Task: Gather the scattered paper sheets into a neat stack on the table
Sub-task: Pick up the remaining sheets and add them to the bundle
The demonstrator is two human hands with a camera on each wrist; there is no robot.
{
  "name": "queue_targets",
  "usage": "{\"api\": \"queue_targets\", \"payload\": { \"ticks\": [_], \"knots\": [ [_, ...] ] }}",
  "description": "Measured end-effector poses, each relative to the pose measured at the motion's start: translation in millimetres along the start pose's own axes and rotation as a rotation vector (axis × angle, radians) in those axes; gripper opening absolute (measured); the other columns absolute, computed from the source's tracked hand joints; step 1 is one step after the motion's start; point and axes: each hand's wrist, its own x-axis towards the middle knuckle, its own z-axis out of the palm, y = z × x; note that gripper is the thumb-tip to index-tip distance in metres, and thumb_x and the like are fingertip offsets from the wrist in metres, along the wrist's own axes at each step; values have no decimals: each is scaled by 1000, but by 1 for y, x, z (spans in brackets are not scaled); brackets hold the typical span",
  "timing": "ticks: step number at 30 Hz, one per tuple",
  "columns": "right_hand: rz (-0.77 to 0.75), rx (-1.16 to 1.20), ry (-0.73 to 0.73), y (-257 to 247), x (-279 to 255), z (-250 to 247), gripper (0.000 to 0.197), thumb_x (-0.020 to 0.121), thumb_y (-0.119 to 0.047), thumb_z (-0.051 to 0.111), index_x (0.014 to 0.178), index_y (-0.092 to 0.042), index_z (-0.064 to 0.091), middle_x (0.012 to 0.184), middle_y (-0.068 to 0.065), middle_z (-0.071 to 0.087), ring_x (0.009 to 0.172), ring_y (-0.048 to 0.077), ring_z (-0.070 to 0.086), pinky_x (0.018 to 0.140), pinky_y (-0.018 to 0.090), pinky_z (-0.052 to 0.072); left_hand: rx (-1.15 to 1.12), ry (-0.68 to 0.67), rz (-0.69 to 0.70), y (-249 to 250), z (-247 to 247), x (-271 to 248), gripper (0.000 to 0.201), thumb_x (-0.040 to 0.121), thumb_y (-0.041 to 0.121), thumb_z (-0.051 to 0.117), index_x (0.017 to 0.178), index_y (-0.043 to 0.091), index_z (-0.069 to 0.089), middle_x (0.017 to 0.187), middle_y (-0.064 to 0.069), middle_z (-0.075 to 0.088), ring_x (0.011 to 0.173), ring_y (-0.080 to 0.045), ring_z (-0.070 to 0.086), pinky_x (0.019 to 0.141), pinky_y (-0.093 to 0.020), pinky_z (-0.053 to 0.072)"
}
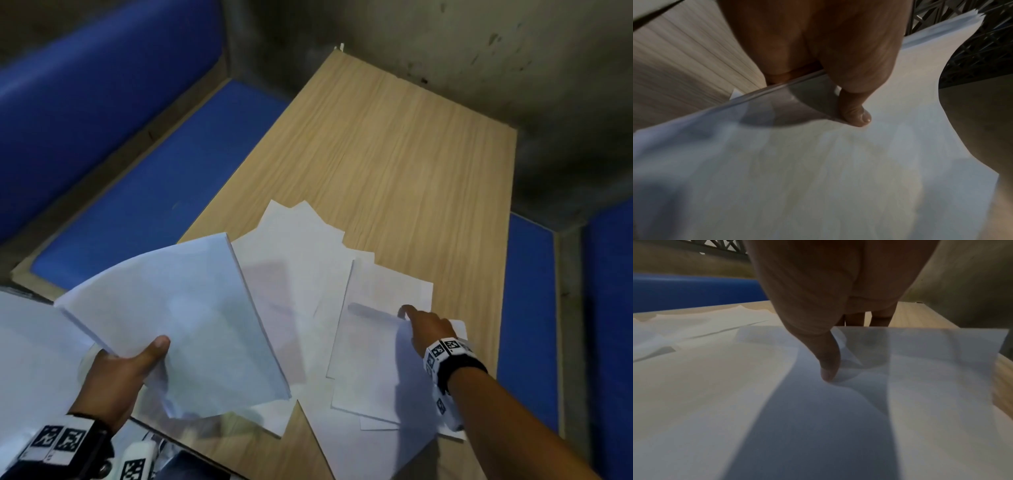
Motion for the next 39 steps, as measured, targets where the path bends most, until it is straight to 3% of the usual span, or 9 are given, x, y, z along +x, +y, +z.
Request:
{"api": "queue_targets", "payload": {
  "ticks": [6, 10, 15, 20, 25, 29, 32, 37, 39],
  "knots": [
    [-28, -129, 76, 0, 10, 2, 44, 81, -4, 59, 121, -23, 56, 123, 1, 52, 116, 24, 52, 90, 39, 46, -8, -18, -7, 1, 8, -3, 37, 87, 15, 74, 121, 3, 66, 112, -9, 72, 109, -32, 65, 94, -42, 46],
    [-37, -169, 55, 3, 9, -6, 18, 85, -13, 53, 97, -26, 58, 101, -1, 61, 106, 23, 54, 87, 38, 39, -47, -43, -39, -1, 13, -1, 42, 85, 19, 76, 122, 4, 66, 115, -10, 72, 109, -33, 66, 99, -49, 48],
    [112, 455, 2, 19, 5, -11, 17, 87, -8, 63, 101, -17, 60, 93, 9, 68, 78, 26, 61, 74, 34, 52, -61, -75, -62, -2, 16, 4, 61, 68, 38, 85, 120, 11, 67, 114, -6, 75, 108, -31, 68, 100, -55, 48],
    [440, 774, 47, 23, -2, 6, 62, 85, -17, 76, 137, 5, 51, 142, 21, 53, 126, 37, 53, 103, 38, 43, -50, -81, -42, 2, 24, 6, 36, 86, 21, 74, 119, 10, 66, 110, -9, 73, 105, -34, 67, 85, -47, 54],
    [575, 825, 121, 12, -5, 30, 54, 72, -26, 85, 110, 9, 68, 111, 25, 69, 94, 37, 69, 82, 39, 59, -43, -82, -42, 1, 23, 6, 35, 88, 19, 73, 120, 7, 66, 110, -11, 73, 104, -34, 67, 74, -37, 53],
    [639, 941, 193, -3, -11, 33, 28, 74, -3, 80, 91, 12, 65, 87, 18, 68, 70, 30, 63, 65, 32, 50, -34, -82, -49, -1, 19, 9, 34, 88, 21, 73, 119, 6, 67, 110, -13, 74, 102, -36, 68, 74, -40, 54],
    [687, 1089, 255, -10, -15, 32, 46, 78, 1, 75, 119, 0, 55, 105, 17, 61, 96, 35, 63, 77, 34, 48, -28, -70, -60, -3, 14, 10, 34, 88, 22, 73, 118, 5, 67, 109, -16, 74, 100, -38, 68, 78, -46, 55],
    [501, 1207, 462, -11, -23, 5, 15, 90, -6, 66, 101, 4, 65, 99, 15, 68, 103, 36, 65, 84, 31, 45, -77, -50, -70, -6, -2, 12, 30, 87, 19, 74, 115, 10, 68, 112, -11, 74, 107, -36, 67, 98, -57, 50],
    [391, 1249, 601, -10, -32, -19, 24, 92, -8, 64, 116, -2, 64, 110, 9, 66, 107, 25, 61, 93, 32, 43, -94, -42, -84, -6, -9, 13, 20, 88, 16, 73, 108, 15, 68, 111, -8, 74, 105, -33, 67, 99, -58, 48]
  ]
}}
